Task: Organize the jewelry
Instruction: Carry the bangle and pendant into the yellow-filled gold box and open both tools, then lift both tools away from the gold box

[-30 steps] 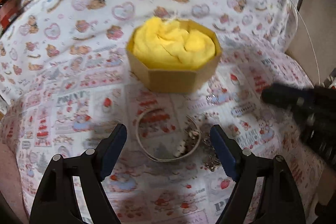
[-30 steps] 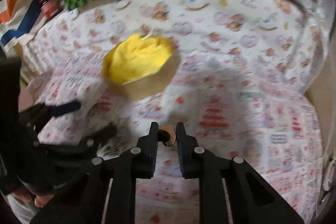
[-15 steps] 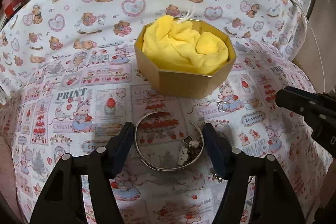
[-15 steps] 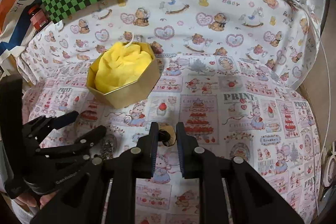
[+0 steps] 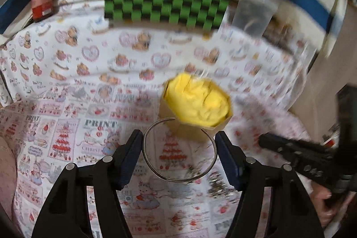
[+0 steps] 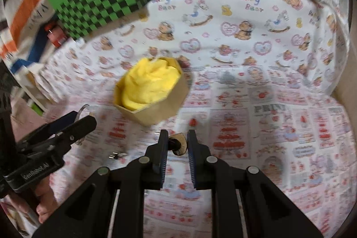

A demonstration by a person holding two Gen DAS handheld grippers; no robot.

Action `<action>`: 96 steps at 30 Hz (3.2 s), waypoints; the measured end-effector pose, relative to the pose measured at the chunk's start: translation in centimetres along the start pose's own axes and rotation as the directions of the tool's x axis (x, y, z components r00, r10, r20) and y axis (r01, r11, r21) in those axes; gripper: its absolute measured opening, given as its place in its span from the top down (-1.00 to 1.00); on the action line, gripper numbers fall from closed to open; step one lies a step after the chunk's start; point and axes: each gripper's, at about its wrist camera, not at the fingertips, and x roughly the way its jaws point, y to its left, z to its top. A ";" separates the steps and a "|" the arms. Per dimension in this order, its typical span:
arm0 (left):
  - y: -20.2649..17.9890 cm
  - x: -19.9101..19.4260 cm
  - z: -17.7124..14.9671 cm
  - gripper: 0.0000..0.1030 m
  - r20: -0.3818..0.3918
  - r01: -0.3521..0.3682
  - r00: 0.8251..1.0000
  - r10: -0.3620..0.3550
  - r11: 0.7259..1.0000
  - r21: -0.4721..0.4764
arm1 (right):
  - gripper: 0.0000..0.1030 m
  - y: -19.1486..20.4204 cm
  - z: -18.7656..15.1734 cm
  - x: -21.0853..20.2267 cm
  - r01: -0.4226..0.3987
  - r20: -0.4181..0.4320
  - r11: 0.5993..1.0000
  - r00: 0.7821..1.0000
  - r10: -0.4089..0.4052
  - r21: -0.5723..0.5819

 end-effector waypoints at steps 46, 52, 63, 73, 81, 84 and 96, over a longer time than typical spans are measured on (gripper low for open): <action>0.0 3.4 7.8 -0.73 0.067 0.043 0.997 -0.039 0.997 -0.062 | 0.67 -2.6 8.4 5.2 -0.389 0.064 0.893 0.921 0.385 0.225; -1.5 -1.0 7.6 -0.91 0.187 -0.056 0.981 0.049 0.998 0.032 | 0.26 -2.0 8.2 5.1 -0.385 0.077 0.901 0.923 0.377 0.201; -1.8 -6.9 5.5 -0.99 0.310 -0.088 0.949 0.062 0.994 0.070 | -0.07 -1.6 8.0 -4.6 -0.299 0.253 0.951 0.928 0.272 0.077; 0.3 -6.4 2.0 -0.99 0.277 -0.114 0.955 0.104 0.993 0.018 | -0.19 -1.6 2.8 -8.5 -0.126 0.313 0.992 0.943 0.112 0.026; 0.4 -2.9 -0.3 -0.99 0.150 -0.135 0.981 0.127 0.990 0.045 | -0.21 -0.2 0.5 -5.6 -0.076 0.249 0.997 0.966 0.075 -0.004; 0.0 -2.4 -0.6 -0.99 0.133 -0.140 0.983 0.130 0.988 0.065 | -0.31 0.3 -0.1 -5.0 -0.024 0.246 0.999 0.969 0.030 -0.027; 1.2 1.0 -1.0 -0.50 0.006 -0.075 0.997 0.075 0.997 0.031 | -0.35 0.0 -0.4 -3.1 0.045 0.208 0.999 0.977 -0.040 -0.015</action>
